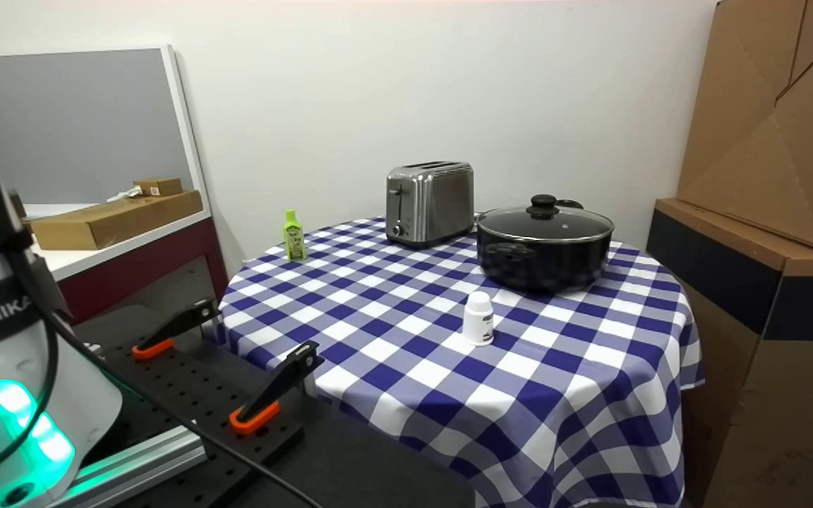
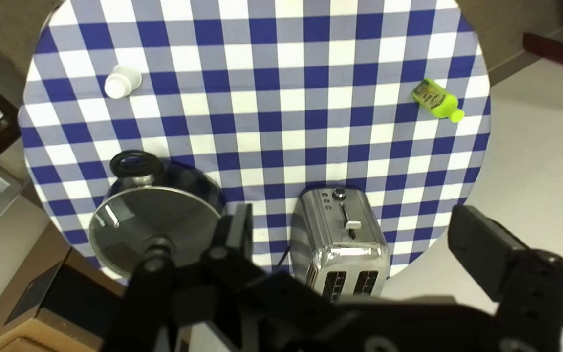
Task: Push the lever on the toaster downwards.
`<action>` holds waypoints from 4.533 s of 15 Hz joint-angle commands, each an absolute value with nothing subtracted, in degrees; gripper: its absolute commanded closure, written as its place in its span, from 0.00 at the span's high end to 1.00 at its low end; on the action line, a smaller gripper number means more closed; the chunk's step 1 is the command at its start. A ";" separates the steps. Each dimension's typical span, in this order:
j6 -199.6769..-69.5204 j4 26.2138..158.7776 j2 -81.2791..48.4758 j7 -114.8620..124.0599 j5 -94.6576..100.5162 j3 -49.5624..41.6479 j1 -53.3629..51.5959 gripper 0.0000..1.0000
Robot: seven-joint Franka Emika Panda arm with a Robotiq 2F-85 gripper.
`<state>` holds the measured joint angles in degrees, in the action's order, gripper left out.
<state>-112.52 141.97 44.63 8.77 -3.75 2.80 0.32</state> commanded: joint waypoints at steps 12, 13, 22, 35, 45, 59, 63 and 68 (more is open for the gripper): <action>-150.65 139.00 25.17 17.40 16.24 12.15 11.57 0.13; -151.78 138.09 23.15 18.46 17.74 12.90 12.31 0.06; -155.90 128.90 4.46 31.33 37.67 22.03 14.24 0.00; -155.13 129.81 4.27 34.23 40.00 21.88 13.07 0.00; -157.98 117.82 -11.77 49.67 57.73 21.72 12.59 0.00; -156.23 102.99 -32.32 42.18 47.07 26.29 12.67 0.00; -158.37 103.65 -30.82 30.49 29.71 11.96 -0.95 0.00; -157.49 103.40 -31.51 24.06 22.26 1.92 -10.29 0.00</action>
